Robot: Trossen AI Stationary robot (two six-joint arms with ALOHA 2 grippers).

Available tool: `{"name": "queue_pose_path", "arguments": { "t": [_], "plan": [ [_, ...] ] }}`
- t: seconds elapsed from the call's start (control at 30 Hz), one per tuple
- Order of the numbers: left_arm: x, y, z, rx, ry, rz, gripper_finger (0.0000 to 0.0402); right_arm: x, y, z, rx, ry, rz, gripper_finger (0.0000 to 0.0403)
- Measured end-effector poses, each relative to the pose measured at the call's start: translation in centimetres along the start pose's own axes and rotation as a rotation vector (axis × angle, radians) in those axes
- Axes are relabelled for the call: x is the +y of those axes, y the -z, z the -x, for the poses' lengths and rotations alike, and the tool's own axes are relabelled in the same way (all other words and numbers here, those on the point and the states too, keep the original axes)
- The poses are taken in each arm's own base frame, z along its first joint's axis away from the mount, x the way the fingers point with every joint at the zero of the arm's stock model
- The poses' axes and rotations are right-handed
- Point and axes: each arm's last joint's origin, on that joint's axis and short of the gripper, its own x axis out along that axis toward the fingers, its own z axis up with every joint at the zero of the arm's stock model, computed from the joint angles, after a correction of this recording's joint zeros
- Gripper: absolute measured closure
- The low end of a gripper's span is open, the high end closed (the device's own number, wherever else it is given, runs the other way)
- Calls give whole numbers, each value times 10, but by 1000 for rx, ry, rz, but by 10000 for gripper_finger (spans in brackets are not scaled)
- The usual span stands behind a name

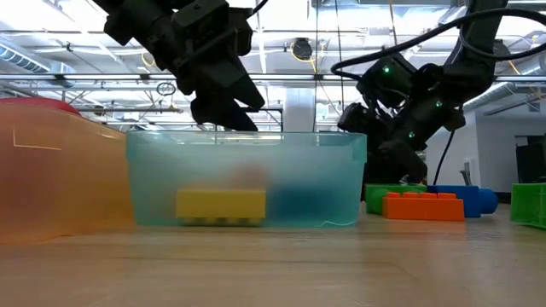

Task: Pick & Place Toys
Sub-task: Put the green game piece into the green bin

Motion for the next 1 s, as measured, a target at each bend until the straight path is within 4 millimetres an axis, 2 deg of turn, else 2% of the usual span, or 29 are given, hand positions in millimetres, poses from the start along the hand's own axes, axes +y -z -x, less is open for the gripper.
{"name": "queue_pose_path", "arguments": {
  "t": [0.53,0.67,0.8,1.0],
  "plan": [
    [0,-2,0,-29,-27,-15,82,0,-3,5,1,4,54,305],
    [0,-4,0,-58,-34,-14,82,0,-13,21,-6,20,96,306],
    [-2,-11,1,-127,-12,-33,82,7,-27,44,-11,128,133,290],
    [-4,-27,4,-312,-55,-20,82,36,-52,73,-132,264,308,303]
  ]
}}
